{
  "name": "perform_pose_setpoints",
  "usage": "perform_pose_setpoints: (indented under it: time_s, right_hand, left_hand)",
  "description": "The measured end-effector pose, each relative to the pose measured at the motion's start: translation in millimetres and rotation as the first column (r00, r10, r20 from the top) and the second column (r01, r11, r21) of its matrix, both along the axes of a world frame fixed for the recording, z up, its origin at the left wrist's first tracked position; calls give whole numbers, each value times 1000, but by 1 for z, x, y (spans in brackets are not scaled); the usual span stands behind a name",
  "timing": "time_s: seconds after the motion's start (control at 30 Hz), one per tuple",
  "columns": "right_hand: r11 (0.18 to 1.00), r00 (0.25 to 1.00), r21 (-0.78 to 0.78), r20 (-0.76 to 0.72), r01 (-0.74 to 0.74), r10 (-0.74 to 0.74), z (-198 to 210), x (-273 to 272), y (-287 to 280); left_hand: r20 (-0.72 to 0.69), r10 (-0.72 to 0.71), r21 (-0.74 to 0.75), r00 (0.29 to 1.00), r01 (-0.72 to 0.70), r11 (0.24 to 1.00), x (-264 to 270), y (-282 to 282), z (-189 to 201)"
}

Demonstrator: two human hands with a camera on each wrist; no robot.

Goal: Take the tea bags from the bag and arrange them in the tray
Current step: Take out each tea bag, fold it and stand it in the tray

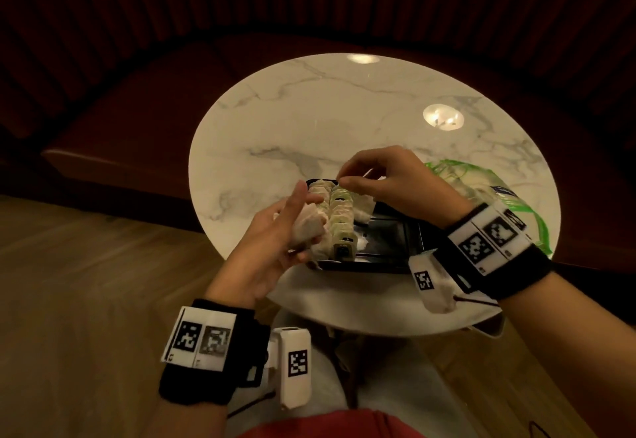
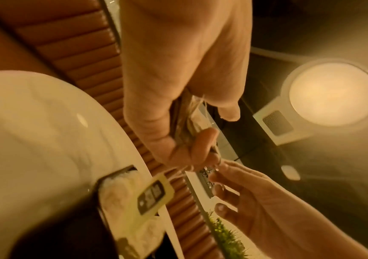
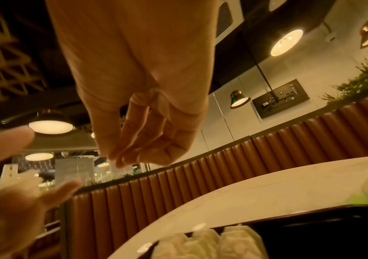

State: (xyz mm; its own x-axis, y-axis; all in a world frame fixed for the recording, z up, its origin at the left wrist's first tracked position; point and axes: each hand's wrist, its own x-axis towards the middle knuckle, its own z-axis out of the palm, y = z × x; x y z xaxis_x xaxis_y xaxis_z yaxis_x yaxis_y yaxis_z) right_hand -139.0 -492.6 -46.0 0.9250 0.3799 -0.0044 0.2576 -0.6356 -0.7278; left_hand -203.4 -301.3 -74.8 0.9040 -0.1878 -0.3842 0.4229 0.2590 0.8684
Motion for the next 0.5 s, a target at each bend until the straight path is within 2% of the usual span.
perform_pose_setpoints:
  time_s: [0.1, 0.2, 0.5]
  right_hand:
    - [990, 998, 128, -33, -56, 60, 17, -25, 6]
    - [984, 997, 173, -61, -41, 53, 22, -41, 8]
    - [944, 987, 322, -156, 76, -26, 16, -52, 8]
  left_hand:
    - [-61, -49, -197, 997, 36, 980, -3, -7, 9]
    - [-75, -41, -328, 996, 15, 945, -5, -13, 14]
    - [-78, -74, -398, 994, 37, 917, -9, -17, 18]
